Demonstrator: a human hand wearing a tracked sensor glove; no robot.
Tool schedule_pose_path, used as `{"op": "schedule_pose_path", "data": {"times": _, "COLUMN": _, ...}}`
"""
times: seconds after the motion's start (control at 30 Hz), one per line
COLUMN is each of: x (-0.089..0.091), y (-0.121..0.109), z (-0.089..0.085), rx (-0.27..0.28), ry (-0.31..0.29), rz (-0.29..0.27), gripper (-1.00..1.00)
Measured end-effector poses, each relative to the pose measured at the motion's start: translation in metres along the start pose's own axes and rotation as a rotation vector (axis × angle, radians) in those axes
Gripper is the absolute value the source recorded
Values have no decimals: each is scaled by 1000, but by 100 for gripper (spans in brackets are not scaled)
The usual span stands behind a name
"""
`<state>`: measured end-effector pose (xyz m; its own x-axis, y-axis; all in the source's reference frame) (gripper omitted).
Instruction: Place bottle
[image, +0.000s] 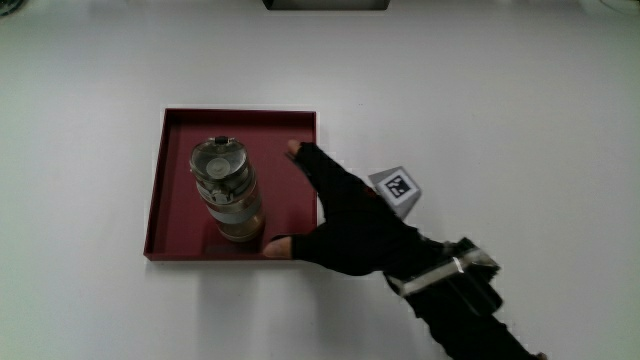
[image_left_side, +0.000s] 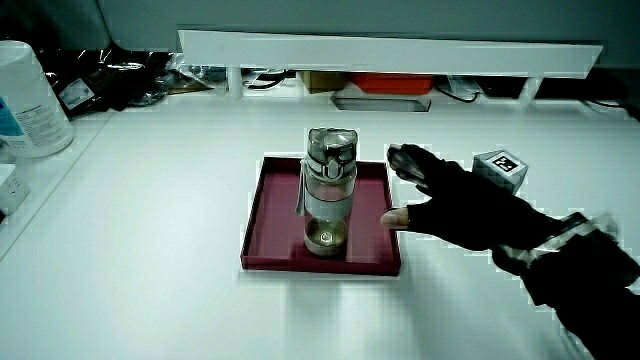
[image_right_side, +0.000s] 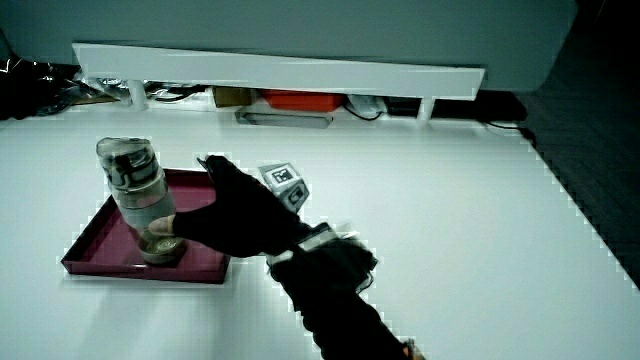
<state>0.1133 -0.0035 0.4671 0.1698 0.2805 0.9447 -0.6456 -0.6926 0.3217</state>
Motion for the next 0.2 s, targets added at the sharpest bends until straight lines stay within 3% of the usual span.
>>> {"op": "schedule_pose_path", "data": {"times": 0.03, "x": -1, "y": -4, "z": 4, "rx": 8, "ry": -38, "rz": -7, "gripper": -100}}
{"op": "schedule_pose_path", "data": {"times": 0.07, "x": -8, "y": -9, "z": 6, "rx": -11, "ry": -15, "rz": 1, "gripper": -100}}
{"op": "schedule_pose_path", "data": {"times": 0.13, "x": -9, "y": -15, "z": 15, "rx": -3, "ry": -93, "rz": 13, "gripper": -100}}
{"op": "schedule_pose_path", "data": {"times": 0.17, "x": -16, "y": -19, "z": 16, "rx": -13, "ry": -84, "rz": -8, "gripper": -100}}
{"op": "schedule_pose_path", "data": {"times": 0.2, "x": -20, "y": -23, "z": 20, "rx": -19, "ry": -120, "rz": -34, "gripper": -100}}
